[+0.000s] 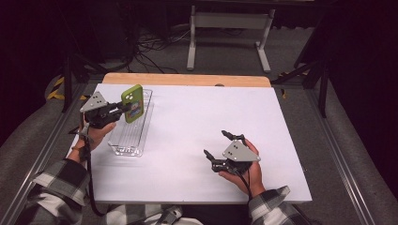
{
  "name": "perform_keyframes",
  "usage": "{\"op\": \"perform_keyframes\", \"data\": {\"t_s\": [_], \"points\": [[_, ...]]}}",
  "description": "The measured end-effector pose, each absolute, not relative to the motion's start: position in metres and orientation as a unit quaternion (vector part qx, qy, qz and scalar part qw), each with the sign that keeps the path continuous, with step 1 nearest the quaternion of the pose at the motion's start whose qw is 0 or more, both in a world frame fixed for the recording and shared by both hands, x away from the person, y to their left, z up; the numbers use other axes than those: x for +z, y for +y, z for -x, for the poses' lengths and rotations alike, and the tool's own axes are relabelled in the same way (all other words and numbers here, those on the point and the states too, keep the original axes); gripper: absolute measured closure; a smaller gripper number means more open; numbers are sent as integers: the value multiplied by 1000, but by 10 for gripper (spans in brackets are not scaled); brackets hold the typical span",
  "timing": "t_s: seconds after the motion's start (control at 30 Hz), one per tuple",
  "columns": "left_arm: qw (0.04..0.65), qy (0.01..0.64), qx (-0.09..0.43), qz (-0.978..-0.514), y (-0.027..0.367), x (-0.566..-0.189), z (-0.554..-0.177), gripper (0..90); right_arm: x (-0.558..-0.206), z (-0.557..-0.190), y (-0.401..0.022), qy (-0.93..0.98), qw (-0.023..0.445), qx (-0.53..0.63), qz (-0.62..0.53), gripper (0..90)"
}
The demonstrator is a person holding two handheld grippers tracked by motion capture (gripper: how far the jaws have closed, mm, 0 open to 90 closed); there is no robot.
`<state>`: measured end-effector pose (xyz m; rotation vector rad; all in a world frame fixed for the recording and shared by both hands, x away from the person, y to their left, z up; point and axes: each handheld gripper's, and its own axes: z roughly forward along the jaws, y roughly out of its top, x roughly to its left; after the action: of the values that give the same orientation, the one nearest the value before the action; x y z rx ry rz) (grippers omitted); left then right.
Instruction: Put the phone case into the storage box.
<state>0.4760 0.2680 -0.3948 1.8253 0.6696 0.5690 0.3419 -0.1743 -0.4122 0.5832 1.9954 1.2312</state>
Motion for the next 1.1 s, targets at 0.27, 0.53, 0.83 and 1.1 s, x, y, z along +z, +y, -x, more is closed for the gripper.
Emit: {"op": "perform_keyframes", "data": {"t_s": [0.27, 0.53, 0.83, 1.1], "points": [[519, 286, 234, -771, 269, -399, -490, 775, -414, -344, -175, 773, 354, 474, -229, 166], [511, 282, 238, -776, 265, -393, -509, 775, -416, -345, -174, 775, 354, 470, -230, 166], [500, 284, 235, -784, 258, -395, -529, 775, -417, -345, -176, 777, 354, 467, -232, 166], [494, 295, 227, -786, 262, -403, -546, 774, -418, -346, -176, 779, 354, 462, -233, 166]]}}
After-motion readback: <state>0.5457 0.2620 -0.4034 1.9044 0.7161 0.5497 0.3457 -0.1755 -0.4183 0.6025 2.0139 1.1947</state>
